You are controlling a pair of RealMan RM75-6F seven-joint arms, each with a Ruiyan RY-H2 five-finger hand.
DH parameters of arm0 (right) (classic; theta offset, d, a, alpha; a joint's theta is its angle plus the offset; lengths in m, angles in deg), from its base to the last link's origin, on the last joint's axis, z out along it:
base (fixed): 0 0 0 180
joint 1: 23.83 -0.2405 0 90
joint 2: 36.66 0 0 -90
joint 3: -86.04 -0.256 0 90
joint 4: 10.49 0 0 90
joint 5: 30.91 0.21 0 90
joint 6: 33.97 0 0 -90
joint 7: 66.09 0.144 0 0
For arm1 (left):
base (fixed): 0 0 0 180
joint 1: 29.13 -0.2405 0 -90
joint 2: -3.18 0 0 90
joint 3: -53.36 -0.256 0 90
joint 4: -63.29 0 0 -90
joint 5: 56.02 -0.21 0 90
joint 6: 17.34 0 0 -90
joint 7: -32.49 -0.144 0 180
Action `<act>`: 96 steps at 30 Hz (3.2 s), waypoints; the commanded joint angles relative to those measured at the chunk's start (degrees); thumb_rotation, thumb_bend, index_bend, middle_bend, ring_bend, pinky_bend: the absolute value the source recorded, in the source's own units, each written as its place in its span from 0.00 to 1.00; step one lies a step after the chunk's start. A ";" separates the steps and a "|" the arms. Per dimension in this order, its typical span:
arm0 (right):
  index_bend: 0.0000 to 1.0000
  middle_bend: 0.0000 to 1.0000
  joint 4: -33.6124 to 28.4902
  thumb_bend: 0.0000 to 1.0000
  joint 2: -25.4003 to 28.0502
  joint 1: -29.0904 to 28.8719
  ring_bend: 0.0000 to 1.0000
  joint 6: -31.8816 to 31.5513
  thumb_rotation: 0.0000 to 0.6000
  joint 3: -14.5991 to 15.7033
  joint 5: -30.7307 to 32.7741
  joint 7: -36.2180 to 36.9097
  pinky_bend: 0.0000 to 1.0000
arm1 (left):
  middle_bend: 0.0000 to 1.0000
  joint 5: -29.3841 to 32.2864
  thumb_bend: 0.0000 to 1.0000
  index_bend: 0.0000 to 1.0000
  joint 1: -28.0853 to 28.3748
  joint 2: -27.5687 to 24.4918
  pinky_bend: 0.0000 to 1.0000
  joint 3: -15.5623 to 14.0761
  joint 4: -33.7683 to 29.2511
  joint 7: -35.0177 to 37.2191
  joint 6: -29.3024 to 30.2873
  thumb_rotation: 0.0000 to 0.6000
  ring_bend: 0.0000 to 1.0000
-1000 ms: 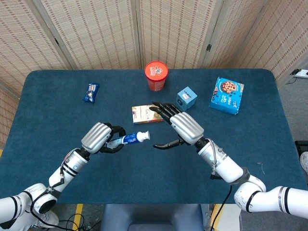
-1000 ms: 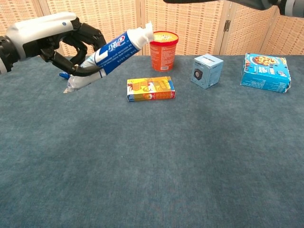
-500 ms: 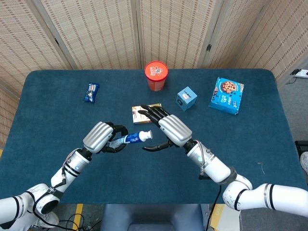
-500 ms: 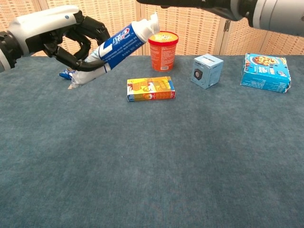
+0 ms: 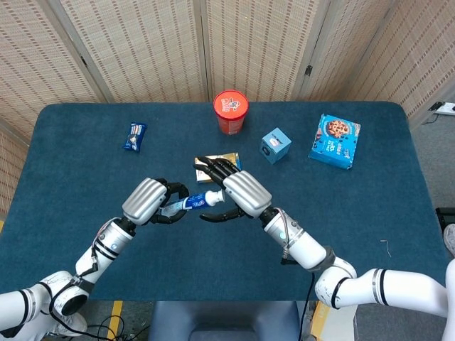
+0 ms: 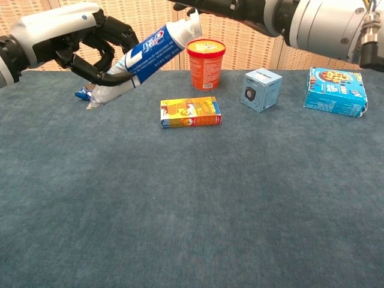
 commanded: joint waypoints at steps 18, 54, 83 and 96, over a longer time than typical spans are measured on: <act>0.00 0.00 3.34 0.00 -4.76 -2.57 0.00 -0.35 0.19 -0.94 -0.28 -0.86 0.00 | 0.91 0.61 0.67 0.84 0.46 0.32 0.57 0.64 0.09 0.55 -0.67 1.00 0.79; 0.00 0.00 6.98 0.00 -8.06 -1.95 0.00 -4.81 0.18 -0.71 -3.12 -0.03 0.00 | 0.92 1.85 0.67 0.85 -0.65 -0.23 0.58 1.07 1.10 4.72 -0.02 1.00 0.80; 0.00 0.00 9.48 0.00 -9.93 -1.63 0.00 -6.87 0.17 -1.42 -5.97 5.17 0.00 | 0.92 0.69 0.67 0.85 -0.41 -0.86 0.58 0.80 1.67 5.13 -0.49 1.00 0.80; 0.00 0.00 2.90 0.00 0.96 4.46 0.00 -9.58 0.17 0.51 -6.45 2.69 0.00 | 0.92 6.20 0.65 0.82 1.81 1.83 0.55 -3.75 7.61 -14.67 -10.86 1.00 0.77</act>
